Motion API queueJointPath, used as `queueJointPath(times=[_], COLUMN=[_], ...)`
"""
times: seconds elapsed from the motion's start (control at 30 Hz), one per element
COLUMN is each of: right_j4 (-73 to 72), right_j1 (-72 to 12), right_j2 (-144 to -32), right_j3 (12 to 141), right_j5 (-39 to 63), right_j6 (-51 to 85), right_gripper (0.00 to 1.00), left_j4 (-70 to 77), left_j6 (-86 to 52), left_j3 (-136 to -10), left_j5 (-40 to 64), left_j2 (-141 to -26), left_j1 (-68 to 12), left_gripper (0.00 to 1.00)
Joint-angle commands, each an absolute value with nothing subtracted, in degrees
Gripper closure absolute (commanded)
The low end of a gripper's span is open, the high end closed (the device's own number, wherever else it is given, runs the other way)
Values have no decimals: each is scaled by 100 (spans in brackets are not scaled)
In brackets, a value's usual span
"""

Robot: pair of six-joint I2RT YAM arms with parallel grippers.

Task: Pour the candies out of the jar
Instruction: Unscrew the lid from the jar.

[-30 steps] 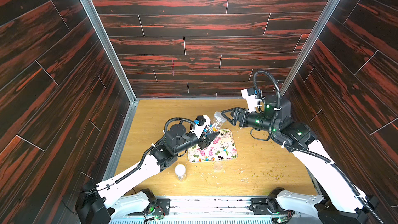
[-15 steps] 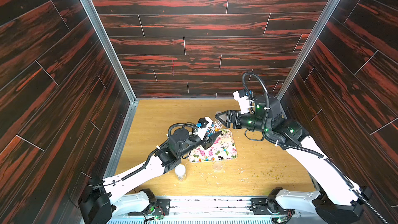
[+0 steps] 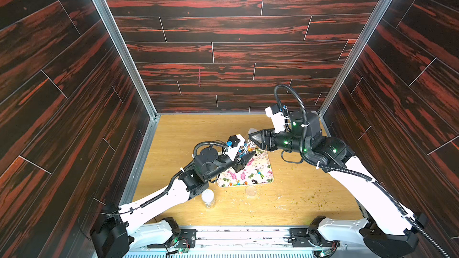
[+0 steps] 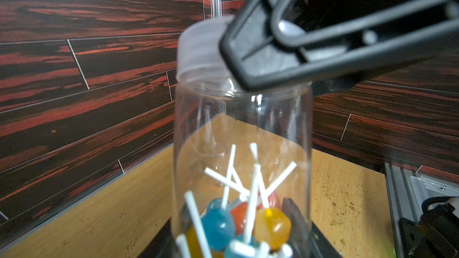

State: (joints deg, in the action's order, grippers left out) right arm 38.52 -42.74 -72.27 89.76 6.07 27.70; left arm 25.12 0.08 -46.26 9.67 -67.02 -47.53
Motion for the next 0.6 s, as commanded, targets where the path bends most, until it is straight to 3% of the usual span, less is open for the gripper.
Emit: queueJointPath(times=[0.0,0.57], right_j4=[3780,4326], right_j1=[-4299,-4066], right_j2=[-6958,-7009], right_j3=[9175,9757], right_j5=[925,2698], right_j6=[2014,368], right_gripper=[55,57], left_j4=[2441,2032], left_j6=[-248,-1115], left_j3=[-4728,-4737], left_j5=[1720,3466], left_j2=[-6435,-5924], left_j1=[-4790,-4790], left_gripper=[48,48])
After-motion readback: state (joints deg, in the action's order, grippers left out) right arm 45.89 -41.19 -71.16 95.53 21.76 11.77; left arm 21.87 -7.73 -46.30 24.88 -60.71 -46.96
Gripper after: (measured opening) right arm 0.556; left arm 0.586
